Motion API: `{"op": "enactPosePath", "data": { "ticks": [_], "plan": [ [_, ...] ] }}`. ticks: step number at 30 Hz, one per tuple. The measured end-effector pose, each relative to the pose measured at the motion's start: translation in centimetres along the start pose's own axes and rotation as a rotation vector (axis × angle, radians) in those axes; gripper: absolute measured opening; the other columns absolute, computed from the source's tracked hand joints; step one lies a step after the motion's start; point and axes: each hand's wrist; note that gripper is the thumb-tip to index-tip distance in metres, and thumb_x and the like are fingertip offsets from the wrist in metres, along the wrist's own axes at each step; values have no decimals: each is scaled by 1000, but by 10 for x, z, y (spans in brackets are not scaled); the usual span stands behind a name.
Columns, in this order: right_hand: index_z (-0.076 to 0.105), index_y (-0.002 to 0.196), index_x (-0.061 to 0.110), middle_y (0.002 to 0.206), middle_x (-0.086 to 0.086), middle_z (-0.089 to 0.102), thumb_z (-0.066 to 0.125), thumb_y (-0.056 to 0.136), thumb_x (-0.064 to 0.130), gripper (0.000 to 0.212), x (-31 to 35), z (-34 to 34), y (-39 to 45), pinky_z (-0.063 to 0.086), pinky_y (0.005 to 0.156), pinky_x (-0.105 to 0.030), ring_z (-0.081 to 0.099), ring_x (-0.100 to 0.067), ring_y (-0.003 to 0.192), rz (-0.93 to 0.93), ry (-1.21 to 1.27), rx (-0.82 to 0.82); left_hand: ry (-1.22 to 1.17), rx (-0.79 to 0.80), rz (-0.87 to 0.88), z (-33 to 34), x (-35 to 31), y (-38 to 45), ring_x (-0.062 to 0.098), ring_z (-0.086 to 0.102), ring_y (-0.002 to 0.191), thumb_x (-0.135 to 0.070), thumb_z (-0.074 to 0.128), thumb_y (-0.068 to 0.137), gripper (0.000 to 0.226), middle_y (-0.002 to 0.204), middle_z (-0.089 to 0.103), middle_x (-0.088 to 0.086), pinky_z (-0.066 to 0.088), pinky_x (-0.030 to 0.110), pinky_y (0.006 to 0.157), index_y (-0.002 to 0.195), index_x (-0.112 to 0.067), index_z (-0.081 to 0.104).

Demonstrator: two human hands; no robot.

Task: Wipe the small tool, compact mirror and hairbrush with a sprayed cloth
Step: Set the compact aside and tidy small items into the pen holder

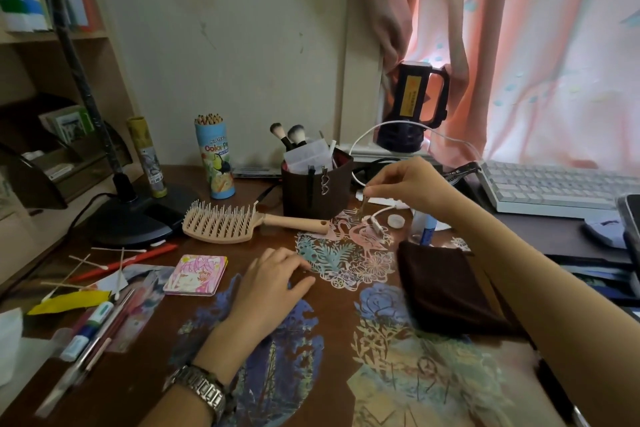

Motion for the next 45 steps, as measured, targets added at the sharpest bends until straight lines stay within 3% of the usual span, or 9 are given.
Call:
{"op": "enactPosePath", "data": {
  "ticks": [3, 8, 18, 23, 28, 34, 41, 45],
  "plan": [
    [75, 83, 10, 84, -3, 74, 75, 78, 20, 11, -2, -9, 17, 54, 72, -19, 69, -12, 77, -53, -15, -16, -7, -11, -1, 1, 0, 1, 6, 42, 112, -45, 53, 91, 25, 113, 51, -17, 31, 23, 90, 111, -33, 59],
    [74, 85, 8, 79, 6, 70, 75, 77, 18, 13, 5, -21, 44, 44, 62, -4, 62, 6, 66, -149, -35, -53, -19, -22, -3, 2, 1, 2, 4, 42, 110, -46, 54, 90, 22, 110, 48, -20, 29, 21, 88, 108, -35, 59],
    [74, 83, 6, 81, -2, 72, 76, 75, 17, 14, 7, -22, 93, 56, 76, -22, 69, -13, 75, -281, -104, -12, -43, -46, 6, 5, 4, 5, -1, 41, 105, -48, 56, 88, 16, 99, 43, -26, 29, 20, 85, 98, -37, 59],
    [74, 80, 8, 79, -1, 71, 77, 74, 15, 10, 6, -16, 107, 56, 77, -23, 69, -16, 76, -314, -117, 32, -44, -47, -1, 5, 5, 7, -3, 39, 105, -50, 53, 88, 17, 100, 43, -26, 28, 19, 86, 99, -38, 58],
    [74, 81, 9, 82, -3, 72, 76, 76, 17, 10, 1, -10, 114, 56, 79, -25, 69, -15, 79, -300, -140, 97, -48, -53, -8, 7, 6, 7, -3, 40, 105, -50, 54, 87, 16, 99, 44, -26, 29, 20, 85, 97, -38, 59],
    [71, 79, 17, 78, 8, 69, 74, 77, 17, 4, -4, -3, 117, 52, 72, -14, 66, 1, 72, -274, -126, 174, -46, -40, -17, 7, 6, 7, -5, 38, 105, -52, 53, 88, 17, 100, 43, -26, 27, 19, 85, 98, -39, 58],
    [73, 81, 11, 80, 7, 70, 74, 77, 15, 6, -13, 3, 123, 54, 80, -21, 67, -3, 76, -245, -129, 247, -65, -54, -13, 7, 7, 7, -2, 40, 104, -50, 55, 87, 17, 100, 46, -24, 29, 21, 85, 97, -37, 60],
    [73, 82, 11, 80, 6, 70, 73, 77, 14, 6, -14, 4, 124, 53, 76, -16, 67, -2, 75, -237, -96, 266, -66, -63, -10, 8, 8, 7, -3, 40, 103, -51, 55, 87, 17, 100, 47, -23, 30, 21, 85, 96, -37, 60]
  ]
}}
Point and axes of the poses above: each hand's wrist, its own y-axis towards the middle knuckle, its own z-axis out of the palm, x = y × z
